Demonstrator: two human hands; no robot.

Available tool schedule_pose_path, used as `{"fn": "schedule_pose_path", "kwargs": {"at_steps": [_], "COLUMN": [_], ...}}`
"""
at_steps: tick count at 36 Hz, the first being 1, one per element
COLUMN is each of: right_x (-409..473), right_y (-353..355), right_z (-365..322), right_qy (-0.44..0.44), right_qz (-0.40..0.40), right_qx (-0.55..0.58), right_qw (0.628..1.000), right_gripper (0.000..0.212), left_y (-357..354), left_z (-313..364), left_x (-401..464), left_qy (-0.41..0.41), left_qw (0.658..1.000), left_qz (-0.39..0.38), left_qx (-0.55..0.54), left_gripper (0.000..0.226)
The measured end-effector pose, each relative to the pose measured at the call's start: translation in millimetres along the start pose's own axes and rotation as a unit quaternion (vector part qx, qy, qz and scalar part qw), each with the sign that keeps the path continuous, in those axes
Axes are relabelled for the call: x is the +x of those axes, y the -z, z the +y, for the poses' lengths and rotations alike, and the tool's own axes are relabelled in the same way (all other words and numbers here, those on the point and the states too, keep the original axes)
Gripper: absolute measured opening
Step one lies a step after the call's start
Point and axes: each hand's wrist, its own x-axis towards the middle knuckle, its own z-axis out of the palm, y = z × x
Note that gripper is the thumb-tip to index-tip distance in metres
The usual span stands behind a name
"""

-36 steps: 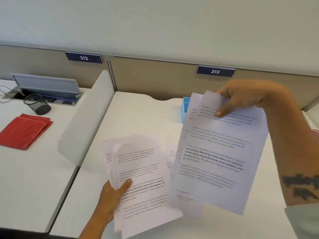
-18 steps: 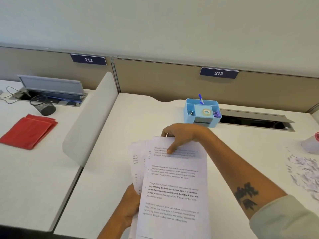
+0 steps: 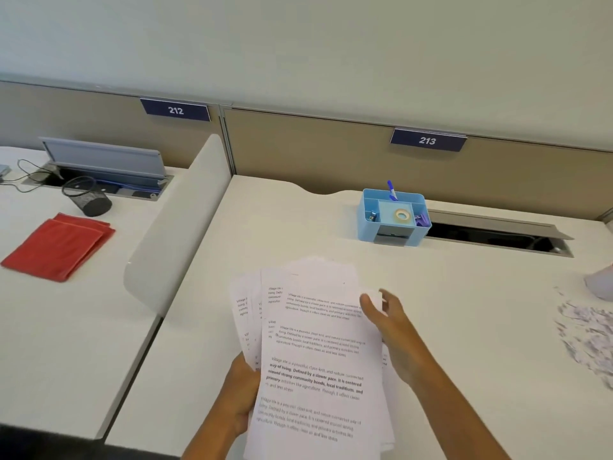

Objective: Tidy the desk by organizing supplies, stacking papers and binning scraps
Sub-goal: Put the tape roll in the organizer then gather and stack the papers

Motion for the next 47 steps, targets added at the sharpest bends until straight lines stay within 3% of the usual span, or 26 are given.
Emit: {"fn": "schedule_pose_path", "kwargs": {"at_steps": [5, 10, 14, 18, 22, 25, 28, 32, 37, 41, 45, 47], "right_x": [-21.0, -42.6, -49.6, -42.6, -33.2, -29.6, -25.2, -17.7, -1.4, 35.3, 78.3, 93.3], "right_y": [-3.5, -5.9, -11.3, -10.4, -13.3, -19.8, -26.9, -38.6, -41.3, -18.8, 20.3, 38.4], "right_z": [22.7, 37.4, 38.2, 33.3, 32.6, 34.0, 35.7, 38.6, 38.6, 45.3, 65.9, 72.2], "right_qy": [-0.03, -0.019, 0.007, 0.005, 0.004, 0.003, 0.005, 0.011, 0.021, 0.055, 0.071, 0.053], "right_qz": [-0.026, -0.02, -0.002, -0.017, -0.034, -0.043, -0.046, -0.059, -0.081, 0.006, 0.072, 0.065], "right_qx": [0.135, 0.083, 0.045, 0.013, 0.003, -0.002, -0.008, -0.022, -0.039, -0.177, -0.44, -0.495], "right_qw": [0.99, 0.996, 0.999, 1.0, 0.999, 0.999, 0.999, 0.998, 0.996, 0.983, 0.893, 0.865], "right_gripper": [0.062, 0.054, 0.042, 0.043, 0.052, 0.06, 0.069, 0.061, 0.047, 0.048, 0.088, 0.109], "left_y": [-3.0, -4.5, -3.0, -6.4, -10.6, -13.0, -8.4, 7.1, 19.5, 31.6, 45.9, 54.2], "left_z": [1.7, 4.9, 4.4, 3.6, 5.3, 6.8, 4.6, -5.9, -15.9, -18.6, -18.0, -18.2], "left_x": [-1.7, -6.9, -8.3, -6.5, -5.0, -3.3, -2.2, 3.3, 6.6, 7.2, 4.9, 4.1], "left_qy": [-0.004, 0.006, 0.015, 0.04, 0.085, 0.101, 0.092, 0.074, 0.03, -0.004, -0.02, -0.025], "left_qw": [1.0, 0.999, 0.998, 0.998, 0.996, 0.991, 0.989, 0.995, 0.999, 0.999, 0.997, 0.995], "left_qz": [0.001, -0.01, -0.025, -0.02, -0.004, -0.019, -0.031, -0.032, 0.004, 0.05, 0.075, 0.088], "left_qx": [0.012, 0.031, 0.063, 0.055, -0.009, -0.086, -0.114, -0.06, 0.013, 0.012, -0.015, -0.027], "left_gripper": [0.048, 0.062, 0.053, 0.041, 0.071, 0.081, 0.073, 0.049, 0.056, 0.053, 0.052, 0.052]}}
